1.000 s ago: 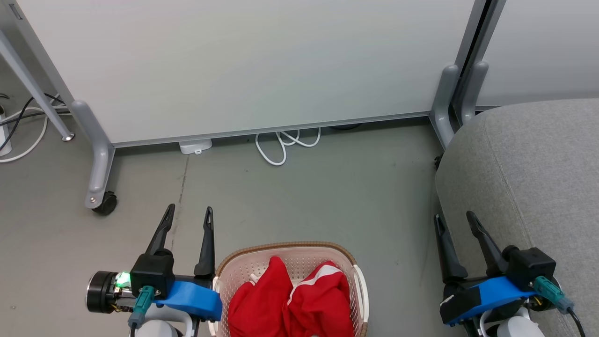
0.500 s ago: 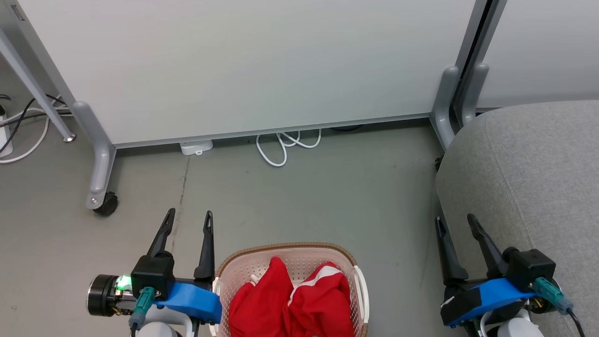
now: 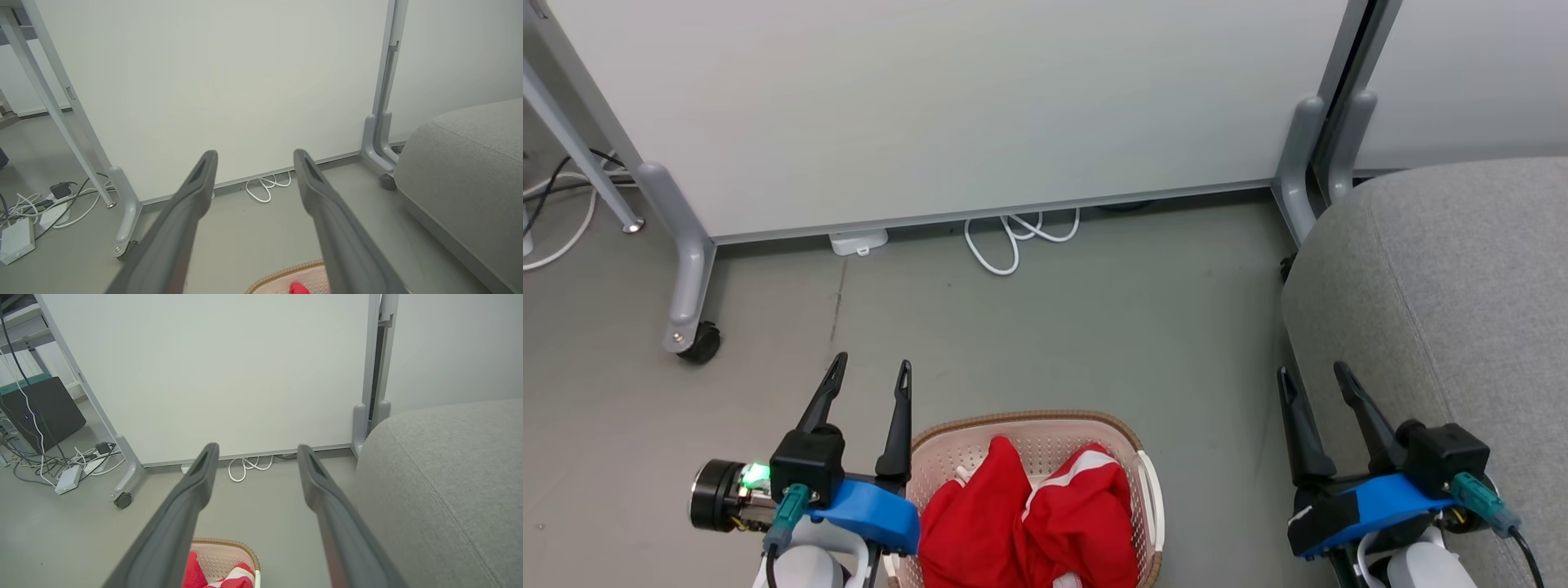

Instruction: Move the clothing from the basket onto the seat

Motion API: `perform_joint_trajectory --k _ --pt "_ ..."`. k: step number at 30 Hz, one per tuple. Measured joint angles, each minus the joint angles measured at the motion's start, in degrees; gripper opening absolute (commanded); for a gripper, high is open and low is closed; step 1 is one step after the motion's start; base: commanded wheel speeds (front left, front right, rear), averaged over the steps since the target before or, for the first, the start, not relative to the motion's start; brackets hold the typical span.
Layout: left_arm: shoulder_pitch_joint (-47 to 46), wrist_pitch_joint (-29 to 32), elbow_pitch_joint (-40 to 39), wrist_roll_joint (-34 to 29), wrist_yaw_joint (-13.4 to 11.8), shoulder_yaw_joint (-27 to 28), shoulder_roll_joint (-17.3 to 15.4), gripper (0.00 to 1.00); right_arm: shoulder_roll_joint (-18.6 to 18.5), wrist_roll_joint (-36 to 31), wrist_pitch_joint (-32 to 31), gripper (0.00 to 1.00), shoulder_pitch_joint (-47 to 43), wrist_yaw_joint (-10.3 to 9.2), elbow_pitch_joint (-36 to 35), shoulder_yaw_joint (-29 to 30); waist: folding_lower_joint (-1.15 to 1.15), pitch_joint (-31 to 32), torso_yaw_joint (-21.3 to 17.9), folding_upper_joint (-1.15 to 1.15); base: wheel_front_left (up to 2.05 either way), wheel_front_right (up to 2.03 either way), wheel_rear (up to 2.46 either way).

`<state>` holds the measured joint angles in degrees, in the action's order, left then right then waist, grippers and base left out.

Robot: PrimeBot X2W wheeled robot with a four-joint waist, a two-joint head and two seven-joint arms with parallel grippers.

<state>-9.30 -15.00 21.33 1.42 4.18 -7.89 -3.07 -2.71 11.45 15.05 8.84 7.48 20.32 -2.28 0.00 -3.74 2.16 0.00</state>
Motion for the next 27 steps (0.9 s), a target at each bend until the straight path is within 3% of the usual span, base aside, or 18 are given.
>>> perform_joint_trajectory --k 11,27 --pt "-8.7 -0.1 9.8 -1.0 1.8 -2.0 -2.2 1.00 0.0 0.0 0.0 1.00 4.6 0.00 -1.0 -0.5 0.00 -6.7 -2.1 0.00 0.00 0.00 0.00" --pt "-26.1 -0.1 30.6 -3.5 3.0 -10.8 -5.6 1.00 0.0 0.3 0.1 1.00 14.2 0.00 -3.5 -1.1 0.01 -24.3 -6.7 0.00 0.00 0.00 0.00"
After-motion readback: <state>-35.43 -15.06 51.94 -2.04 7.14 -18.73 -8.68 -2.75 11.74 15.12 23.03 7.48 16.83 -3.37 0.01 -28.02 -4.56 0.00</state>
